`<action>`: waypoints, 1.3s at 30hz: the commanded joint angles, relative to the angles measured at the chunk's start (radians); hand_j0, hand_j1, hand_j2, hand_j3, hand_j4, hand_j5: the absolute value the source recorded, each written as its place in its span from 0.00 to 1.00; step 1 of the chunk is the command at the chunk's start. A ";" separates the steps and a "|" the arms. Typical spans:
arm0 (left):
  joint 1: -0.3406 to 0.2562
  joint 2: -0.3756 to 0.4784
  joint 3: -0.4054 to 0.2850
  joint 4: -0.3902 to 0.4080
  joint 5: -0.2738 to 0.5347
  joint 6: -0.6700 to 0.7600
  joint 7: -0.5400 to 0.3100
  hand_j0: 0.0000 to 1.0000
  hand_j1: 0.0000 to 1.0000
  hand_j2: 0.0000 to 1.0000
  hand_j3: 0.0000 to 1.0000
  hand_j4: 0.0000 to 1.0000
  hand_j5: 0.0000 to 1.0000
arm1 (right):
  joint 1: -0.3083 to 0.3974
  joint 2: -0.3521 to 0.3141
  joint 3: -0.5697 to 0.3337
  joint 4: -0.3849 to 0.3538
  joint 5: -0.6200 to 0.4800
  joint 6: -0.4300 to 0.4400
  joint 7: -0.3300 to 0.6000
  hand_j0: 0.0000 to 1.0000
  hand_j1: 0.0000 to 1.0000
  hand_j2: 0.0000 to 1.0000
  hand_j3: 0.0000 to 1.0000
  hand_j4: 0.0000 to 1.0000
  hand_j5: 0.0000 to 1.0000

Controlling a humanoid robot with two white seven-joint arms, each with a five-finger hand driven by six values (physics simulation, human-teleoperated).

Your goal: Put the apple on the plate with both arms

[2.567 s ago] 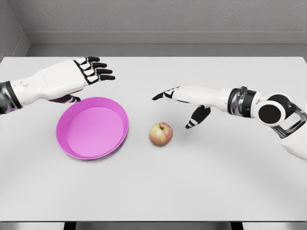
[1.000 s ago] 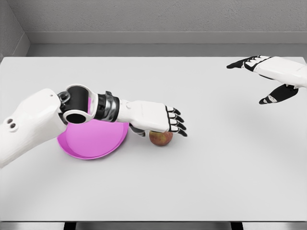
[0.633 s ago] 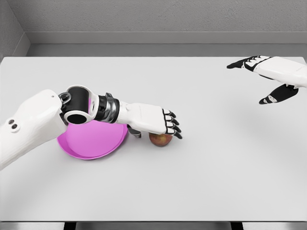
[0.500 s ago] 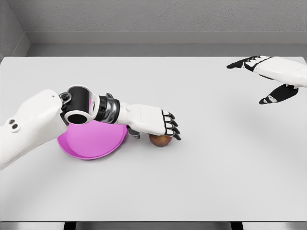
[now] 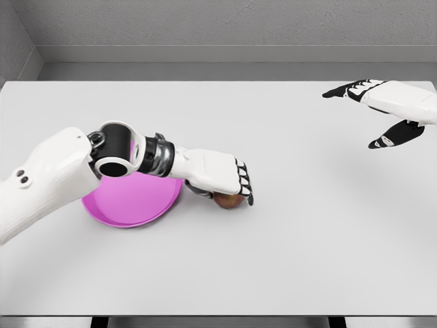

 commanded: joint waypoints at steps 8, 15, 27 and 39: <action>0.000 -0.003 -0.002 0.010 -0.020 0.002 -0.013 0.64 0.64 0.64 0.64 0.64 0.64 | 0.000 -0.001 0.000 0.000 -0.003 0.001 0.000 1.00 1.00 1.00 1.00 1.00 1.00; 0.002 -0.015 -0.002 0.031 -0.065 0.002 -0.013 0.62 0.62 0.62 0.62 0.62 0.62 | 0.000 -0.001 0.000 0.000 -0.003 0.002 0.000 1.00 1.00 1.00 1.00 1.00 1.00; 0.002 -0.014 0.006 0.041 -0.057 0.002 -0.013 0.43 0.43 0.43 0.43 0.43 0.43 | 0.003 -0.001 0.001 0.000 -0.003 0.002 0.000 1.00 1.00 1.00 1.00 1.00 1.00; 0.002 0.051 0.118 -0.045 0.088 0.002 -0.013 0.43 0.43 0.43 0.43 0.43 0.43 | 0.003 -0.001 0.001 0.000 -0.003 0.001 0.000 1.00 1.00 1.00 1.00 1.00 1.00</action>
